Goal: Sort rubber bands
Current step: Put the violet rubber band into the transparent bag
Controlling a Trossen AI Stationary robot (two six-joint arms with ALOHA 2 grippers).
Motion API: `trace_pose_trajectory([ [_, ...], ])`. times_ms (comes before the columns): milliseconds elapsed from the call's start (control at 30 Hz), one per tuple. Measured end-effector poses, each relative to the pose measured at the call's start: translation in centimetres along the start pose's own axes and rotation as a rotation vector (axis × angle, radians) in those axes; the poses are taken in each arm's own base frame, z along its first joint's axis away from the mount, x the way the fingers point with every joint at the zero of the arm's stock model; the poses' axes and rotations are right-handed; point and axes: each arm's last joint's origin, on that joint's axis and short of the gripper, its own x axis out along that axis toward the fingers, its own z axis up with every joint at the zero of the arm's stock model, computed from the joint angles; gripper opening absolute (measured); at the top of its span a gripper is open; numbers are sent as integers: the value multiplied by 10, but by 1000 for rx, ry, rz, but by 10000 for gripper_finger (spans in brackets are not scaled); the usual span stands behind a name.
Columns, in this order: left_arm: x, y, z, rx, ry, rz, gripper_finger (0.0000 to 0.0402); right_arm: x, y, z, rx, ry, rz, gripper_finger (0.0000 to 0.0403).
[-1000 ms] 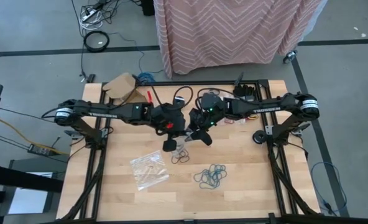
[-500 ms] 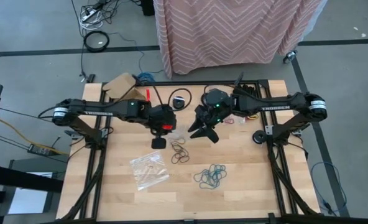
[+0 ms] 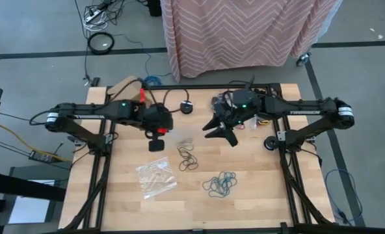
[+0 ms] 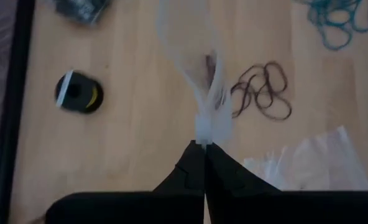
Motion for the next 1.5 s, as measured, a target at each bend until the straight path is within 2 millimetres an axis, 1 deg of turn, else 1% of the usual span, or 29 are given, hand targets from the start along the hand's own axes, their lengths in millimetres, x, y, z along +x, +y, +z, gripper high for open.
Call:
trace_pose_trajectory([
  [67, -8, 1, -6, -17, 18, 16, 0, -12, 7, 8, -22, -63, 7, 164],
  [200, -24, 4, -14, -58, 2, 46, 0, -37, 21, 23, -76, -206, -11, 164],
  [300, -33, 6, -17, -90, -32, 54, 0, -51, 28, 29, -109, -281, -44, 163],
  [367, -39, 7, -17, -128, -77, 68, 0, -56, 30, 32, -141, -316, -61, 163],
  [500, -52, 9, -14, -236, -193, 68, 0, -60, 32, 39, -198, -403, -92, 164],
  [600, -65, 9, -14, -262, -288, 60, 0, -59, 30, 44, -221, -458, -149, 163],
  [667, -70, 10, -13, -268, -328, 75, 0, -57, 29, 46, -227, -485, -189, 160],
  [900, -71, 15, -15, -182, -312, 128, 0, -64, 30, 57, -186, -639, -228, 151],
  [1000, -70, 16, -16, -150, -304, 135, 0, -65, 26, 57, -100, -663, -289, 149],
  [1067, -73, 16, -18, -124, -304, 135, 0, -59, 20, 54, -48, -629, -325, 148],
  [1133, -76, 16, -21, -89, -300, 117, 0, -49, 12, 46, -10, -537, -349, 146],
  [1267, -80, 15, -29, -42, -263, 91, 0, -15, -5, 26, 46, -336, -347, 142],
  [1400, -82, 14, -36, -29, -252, 66, 0, 20, -22, 10, 92, -212, -301, 135],
  [1500, -73, 13, -44, -43, -229, 58, 0, 42, -34, -4, 111, -127, -278, 130],
])
